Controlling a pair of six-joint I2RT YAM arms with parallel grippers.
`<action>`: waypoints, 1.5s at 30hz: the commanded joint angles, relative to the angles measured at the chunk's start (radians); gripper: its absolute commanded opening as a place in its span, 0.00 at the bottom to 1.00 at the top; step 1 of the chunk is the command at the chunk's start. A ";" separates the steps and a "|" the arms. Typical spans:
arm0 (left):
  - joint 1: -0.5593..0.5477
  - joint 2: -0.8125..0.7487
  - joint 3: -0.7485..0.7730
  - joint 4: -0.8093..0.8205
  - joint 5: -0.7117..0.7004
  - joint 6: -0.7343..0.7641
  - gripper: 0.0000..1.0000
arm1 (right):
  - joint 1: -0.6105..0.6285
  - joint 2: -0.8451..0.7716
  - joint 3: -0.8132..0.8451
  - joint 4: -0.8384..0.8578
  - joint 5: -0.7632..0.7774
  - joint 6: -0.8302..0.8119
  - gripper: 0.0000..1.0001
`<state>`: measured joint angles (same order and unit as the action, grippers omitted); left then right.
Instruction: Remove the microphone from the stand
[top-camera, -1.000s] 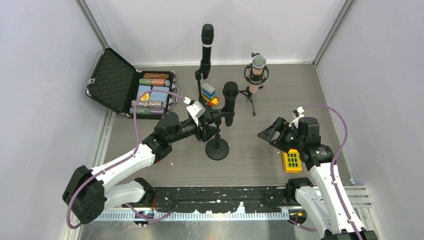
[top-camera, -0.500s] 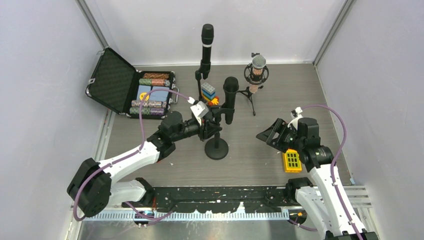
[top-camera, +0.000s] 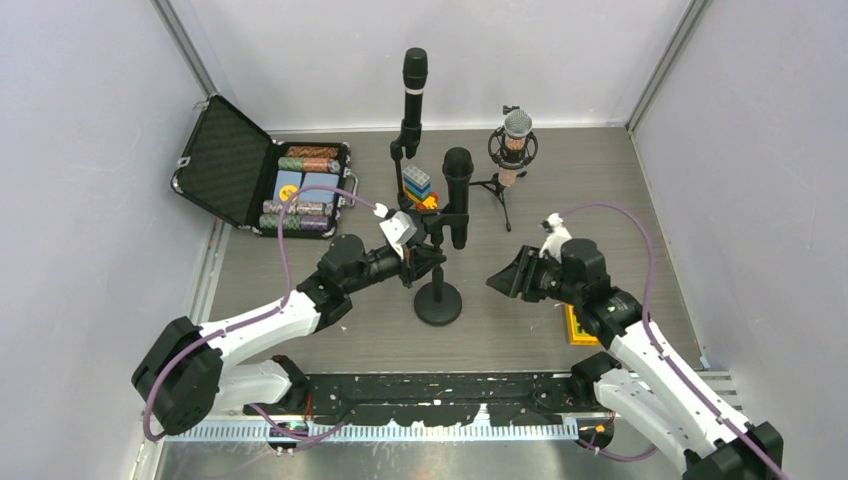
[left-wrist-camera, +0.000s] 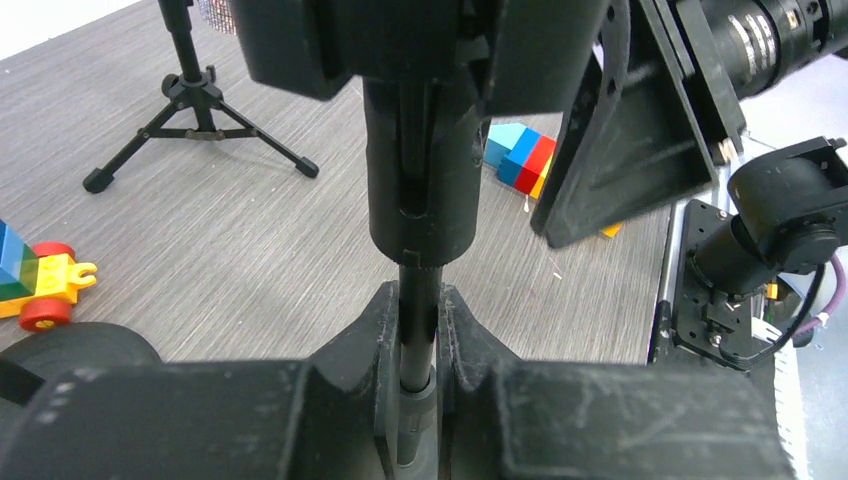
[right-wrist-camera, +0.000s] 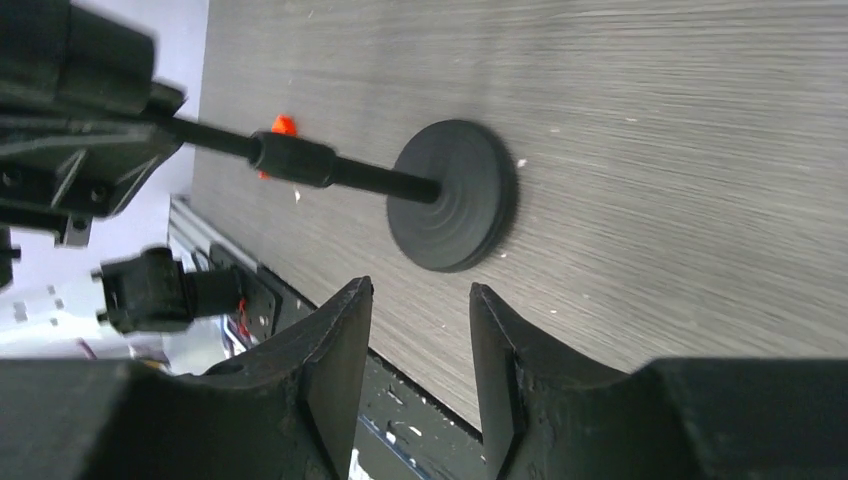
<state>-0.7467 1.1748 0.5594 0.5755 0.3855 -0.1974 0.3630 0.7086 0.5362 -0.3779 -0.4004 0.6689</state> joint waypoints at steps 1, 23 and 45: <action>-0.052 -0.023 -0.036 0.078 -0.095 -0.020 0.00 | 0.215 0.015 -0.037 0.314 0.202 -0.087 0.46; -0.083 -0.145 -0.124 0.037 -0.202 -0.010 0.00 | 0.544 0.266 -0.109 0.737 0.584 -0.176 0.48; -0.083 -0.118 -0.062 -0.036 -0.187 -0.052 0.00 | 0.551 0.465 -0.167 1.153 0.342 -0.523 0.41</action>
<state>-0.8246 1.0492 0.4751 0.5560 0.1761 -0.2058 0.9100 1.1343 0.3687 0.6334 -0.0643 0.2443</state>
